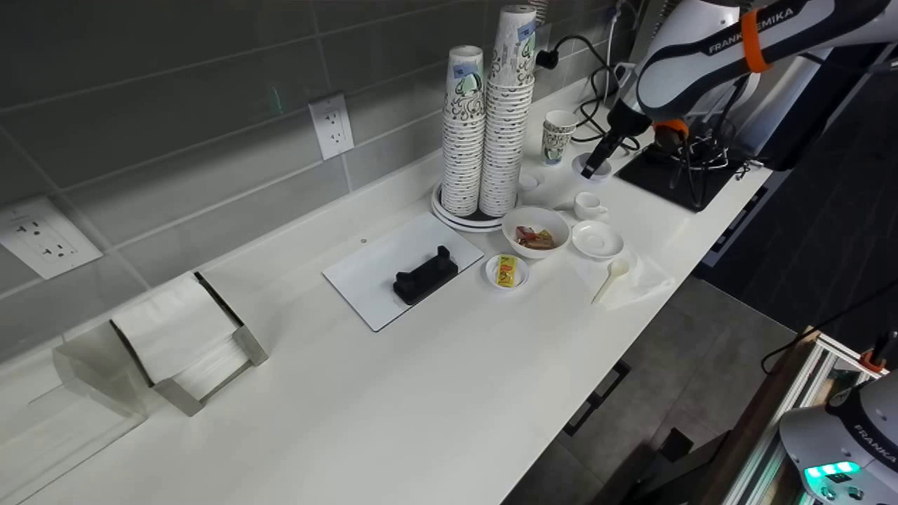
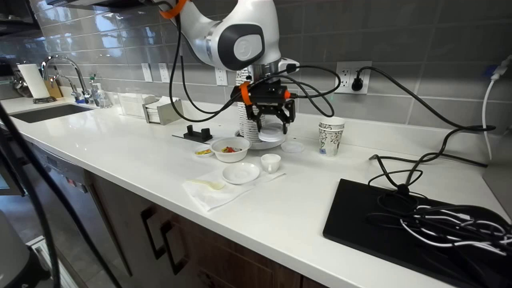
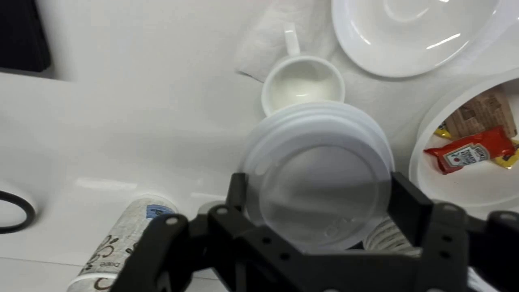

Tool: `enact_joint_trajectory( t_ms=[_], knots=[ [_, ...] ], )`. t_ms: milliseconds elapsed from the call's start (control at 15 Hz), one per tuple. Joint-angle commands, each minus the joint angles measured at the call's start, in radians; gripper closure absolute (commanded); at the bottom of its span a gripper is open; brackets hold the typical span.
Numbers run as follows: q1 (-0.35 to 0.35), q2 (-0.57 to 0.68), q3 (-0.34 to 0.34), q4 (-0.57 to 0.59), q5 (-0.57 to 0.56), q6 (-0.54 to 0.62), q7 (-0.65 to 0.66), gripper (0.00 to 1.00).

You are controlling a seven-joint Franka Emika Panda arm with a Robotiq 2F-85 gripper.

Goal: Put the coffee cup lid on the counter

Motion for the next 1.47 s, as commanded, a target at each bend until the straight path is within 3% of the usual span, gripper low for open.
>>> enact_joint_trajectory(
  t_ms=[0, 600, 1400],
  knots=[
    [-0.02, 0.025, -0.02, 0.064, 0.025, -0.068, 0.022, 0.15],
    [-0.058, 0.177, -0.045, 0.269, 0.019, -0.168, 0.1, 0.16],
    [-0.079, 0.376, -0.032, 0.41, 0.006, -0.16, 0.201, 0.15]
  ],
)
